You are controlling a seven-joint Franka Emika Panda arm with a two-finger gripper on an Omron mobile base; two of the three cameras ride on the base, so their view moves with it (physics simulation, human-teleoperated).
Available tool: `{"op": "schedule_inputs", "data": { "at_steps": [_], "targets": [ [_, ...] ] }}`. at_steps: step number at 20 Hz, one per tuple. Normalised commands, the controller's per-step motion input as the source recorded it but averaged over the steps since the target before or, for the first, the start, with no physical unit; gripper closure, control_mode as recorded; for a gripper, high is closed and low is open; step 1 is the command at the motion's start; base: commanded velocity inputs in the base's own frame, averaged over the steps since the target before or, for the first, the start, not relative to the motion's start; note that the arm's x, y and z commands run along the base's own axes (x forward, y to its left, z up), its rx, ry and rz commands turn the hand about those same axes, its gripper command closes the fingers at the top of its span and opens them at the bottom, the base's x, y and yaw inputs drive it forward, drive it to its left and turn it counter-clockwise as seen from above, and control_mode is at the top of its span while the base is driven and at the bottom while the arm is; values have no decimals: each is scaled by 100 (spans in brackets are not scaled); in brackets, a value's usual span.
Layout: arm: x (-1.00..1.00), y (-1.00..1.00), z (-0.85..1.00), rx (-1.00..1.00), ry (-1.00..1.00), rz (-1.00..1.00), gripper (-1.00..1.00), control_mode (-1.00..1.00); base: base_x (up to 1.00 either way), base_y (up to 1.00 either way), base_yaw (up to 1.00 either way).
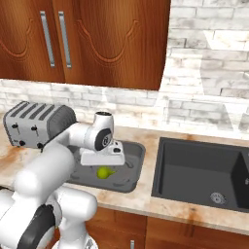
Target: Pick the pear and apple from the fridge and place them inside the tupperware on the counter.
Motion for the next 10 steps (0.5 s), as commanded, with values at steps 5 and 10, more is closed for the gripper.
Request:
{"op": "schedule_inputs", "data": {
  "at_steps": [5,10],
  "targets": [
    [-40,0,25,10,-2,0,-100,-100,0,0,0],
    [-30,-1,44,12,0,0,-100,-100,0,0,0]
  ]
}}
